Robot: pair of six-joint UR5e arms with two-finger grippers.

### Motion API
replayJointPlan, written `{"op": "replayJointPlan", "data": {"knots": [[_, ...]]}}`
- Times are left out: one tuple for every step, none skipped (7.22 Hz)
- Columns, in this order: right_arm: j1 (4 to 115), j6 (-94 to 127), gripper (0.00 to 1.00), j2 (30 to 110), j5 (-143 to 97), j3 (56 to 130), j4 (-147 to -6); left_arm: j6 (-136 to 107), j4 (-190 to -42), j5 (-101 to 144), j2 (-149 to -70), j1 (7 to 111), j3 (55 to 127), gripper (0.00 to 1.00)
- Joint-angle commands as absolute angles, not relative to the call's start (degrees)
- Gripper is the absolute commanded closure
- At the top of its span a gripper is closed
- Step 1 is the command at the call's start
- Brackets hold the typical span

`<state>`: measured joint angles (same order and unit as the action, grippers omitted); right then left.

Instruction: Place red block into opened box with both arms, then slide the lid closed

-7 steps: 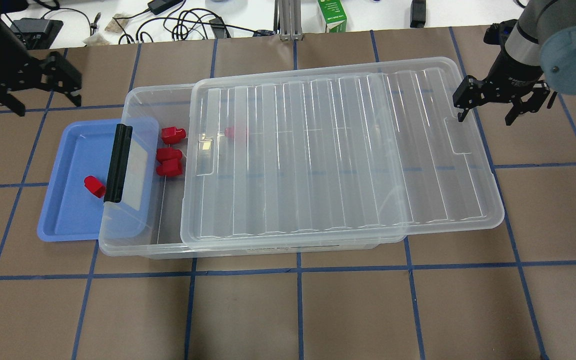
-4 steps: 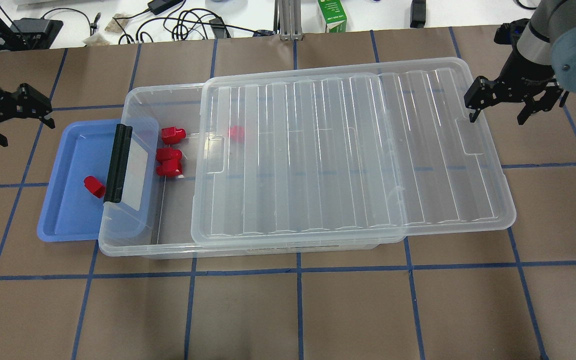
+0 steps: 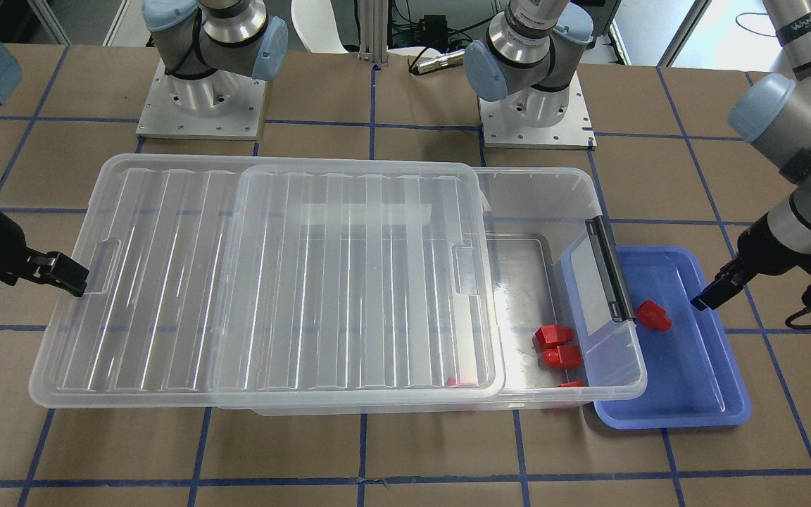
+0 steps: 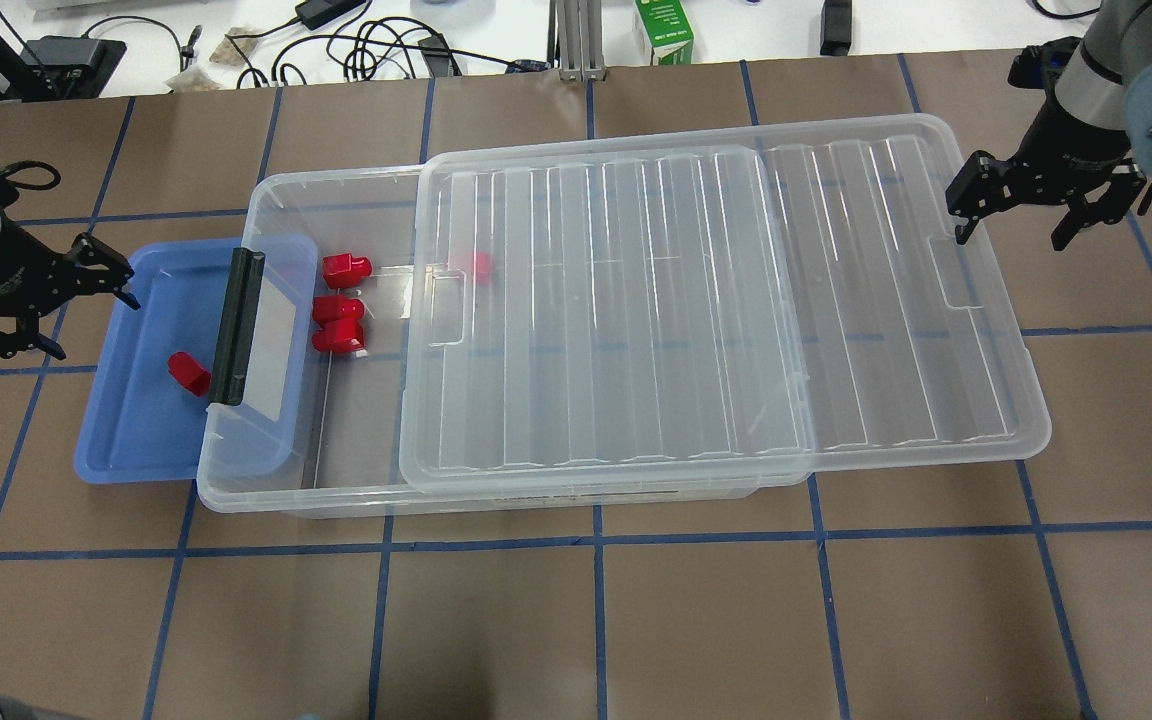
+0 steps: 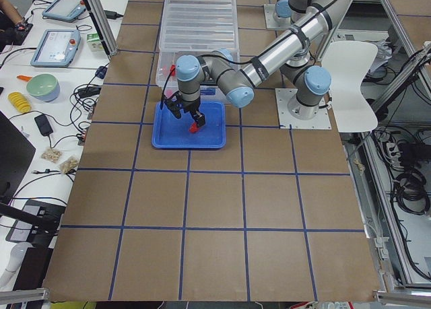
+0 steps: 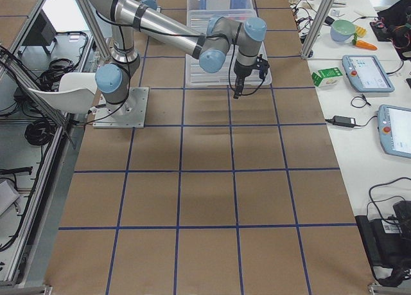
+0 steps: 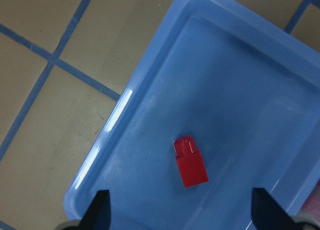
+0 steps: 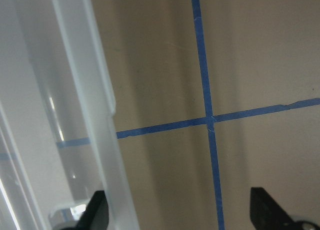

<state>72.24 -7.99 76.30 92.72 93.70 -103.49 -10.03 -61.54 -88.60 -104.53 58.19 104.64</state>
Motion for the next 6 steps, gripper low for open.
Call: {"op": "replayJointPlan", "data": {"knots": [[71.9,-8.0,0.0,76.4,92.4,93.8,-103.4,-15.6,-54.5,-88.3,-108.4,58.1,106.2,0.0],[71.9,-7.9,0.0,76.6,92.3,93.8,-103.3,-15.3,-54.5,-86.2,-109.1,58.4,107.8,0.0],[72.0,-7.9,0.0,76.6,92.3,93.7,-103.3,-15.5,-54.0,-84.7,-109.2,58.4,110.2,0.0],[72.2,-7.8,0.0,77.2,92.2,93.7,-103.3,-15.3,-53.9,-84.7,-109.2,58.4,110.0,0.0],[72.4,-7.7,0.0,78.0,92.0,93.6,-103.0,-15.7,-53.9,-84.5,-109.9,58.4,110.1,0.0],[72.4,-7.7,0.0,78.3,92.0,93.6,-102.9,-15.8,-50.5,-82.0,-111.3,58.4,110.1,0.0]]}}
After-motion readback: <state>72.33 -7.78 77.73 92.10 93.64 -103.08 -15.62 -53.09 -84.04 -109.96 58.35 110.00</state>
